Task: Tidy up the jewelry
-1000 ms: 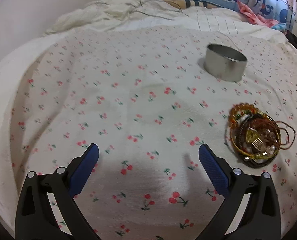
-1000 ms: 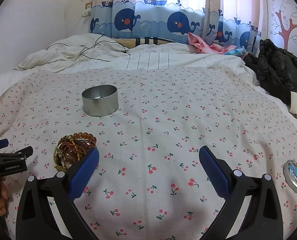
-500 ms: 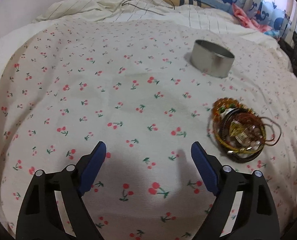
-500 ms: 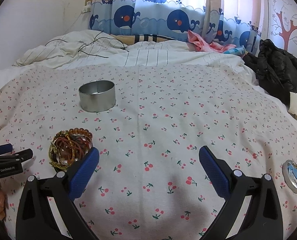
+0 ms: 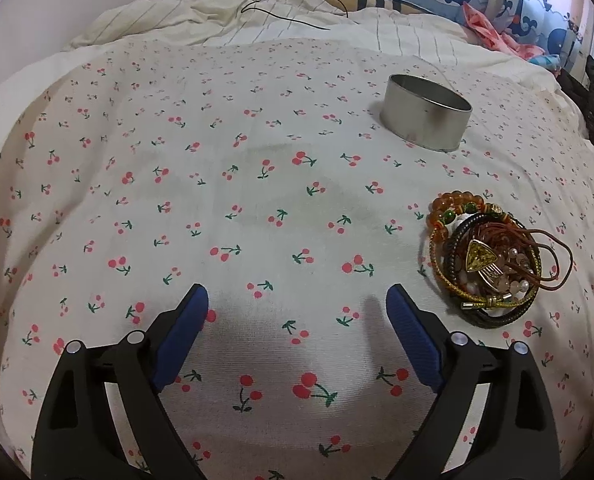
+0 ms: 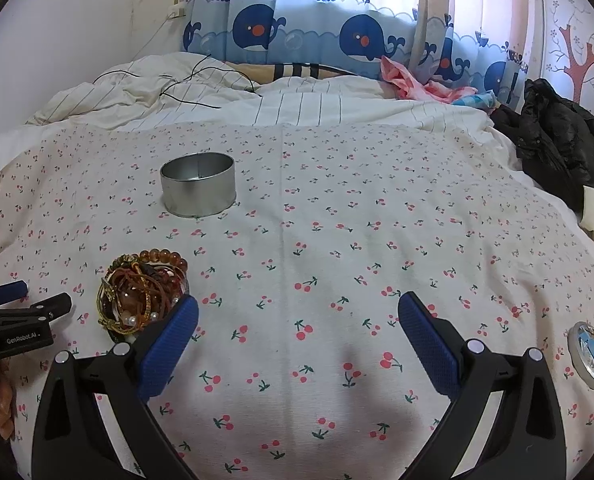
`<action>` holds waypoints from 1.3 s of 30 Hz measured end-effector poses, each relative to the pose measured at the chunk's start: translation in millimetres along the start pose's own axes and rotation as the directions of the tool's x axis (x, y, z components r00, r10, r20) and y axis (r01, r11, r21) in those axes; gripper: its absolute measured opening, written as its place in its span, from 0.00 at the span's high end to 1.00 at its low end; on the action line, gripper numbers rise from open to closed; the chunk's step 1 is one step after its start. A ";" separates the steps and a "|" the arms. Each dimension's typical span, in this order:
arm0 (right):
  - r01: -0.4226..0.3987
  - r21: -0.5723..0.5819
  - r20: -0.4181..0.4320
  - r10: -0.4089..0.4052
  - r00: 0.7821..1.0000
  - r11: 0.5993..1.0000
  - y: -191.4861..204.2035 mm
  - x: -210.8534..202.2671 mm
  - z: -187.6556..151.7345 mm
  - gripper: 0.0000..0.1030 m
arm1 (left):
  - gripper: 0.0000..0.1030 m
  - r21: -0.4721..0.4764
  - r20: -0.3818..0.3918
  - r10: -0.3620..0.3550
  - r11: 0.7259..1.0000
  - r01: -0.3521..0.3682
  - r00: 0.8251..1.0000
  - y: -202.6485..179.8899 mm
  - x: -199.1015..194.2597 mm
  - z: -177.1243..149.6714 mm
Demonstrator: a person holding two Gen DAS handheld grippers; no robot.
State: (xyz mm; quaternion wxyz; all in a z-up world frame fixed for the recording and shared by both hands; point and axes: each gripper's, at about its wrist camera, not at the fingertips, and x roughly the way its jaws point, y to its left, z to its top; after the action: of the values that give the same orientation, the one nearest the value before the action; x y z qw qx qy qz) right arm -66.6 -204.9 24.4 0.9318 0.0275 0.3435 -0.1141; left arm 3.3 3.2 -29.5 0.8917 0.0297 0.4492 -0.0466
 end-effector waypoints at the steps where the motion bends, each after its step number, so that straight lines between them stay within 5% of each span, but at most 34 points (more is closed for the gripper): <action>1: 0.001 0.000 0.001 -0.001 1.000 1.000 0.0 0.0 0.1 0.07 | 0.15 0.004 0.011 -0.002 1.000 0.002 1.000 -0.1 -1.1 -0.6; 14: 0.000 0.001 -0.002 0.000 1.000 1.000 -0.3 0.6 -0.2 0.07 | 0.11 0.008 -0.001 -0.012 1.000 0.012 1.000 2.0 0.4 0.0; 22: -0.012 0.007 -0.002 0.012 1.000 1.000 -0.1 1.1 0.0 0.07 | 0.11 0.014 0.140 0.014 1.000 -0.016 0.990 0.9 -24.5 7.6; 28: -0.010 0.004 -0.021 0.010 1.000 1.000 1.0 3.1 0.2 0.07 | 0.11 0.006 0.093 -0.002 1.000 0.001 0.996 -2.1 -18.5 8.0; 33: -0.019 0.009 -0.036 0.019 0.999 1.000 0.4 3.9 0.3 0.07 | 0.16 0.054 0.103 0.027 0.998 -0.033 0.994 -11.6 -22.9 2.8; 39: -0.024 0.010 -0.029 0.025 0.999 1.000 0.2 3.0 0.6 0.07 | 0.16 0.002 0.128 0.012 1.000 -0.012 0.992 -10.6 -36.8 10.2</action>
State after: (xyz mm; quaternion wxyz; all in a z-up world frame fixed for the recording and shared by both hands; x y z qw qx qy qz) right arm -64.0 -205.3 22.9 0.9278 0.0381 0.3562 -0.1041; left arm -11.6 -6.2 6.1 0.9190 0.0307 0.3907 -0.0436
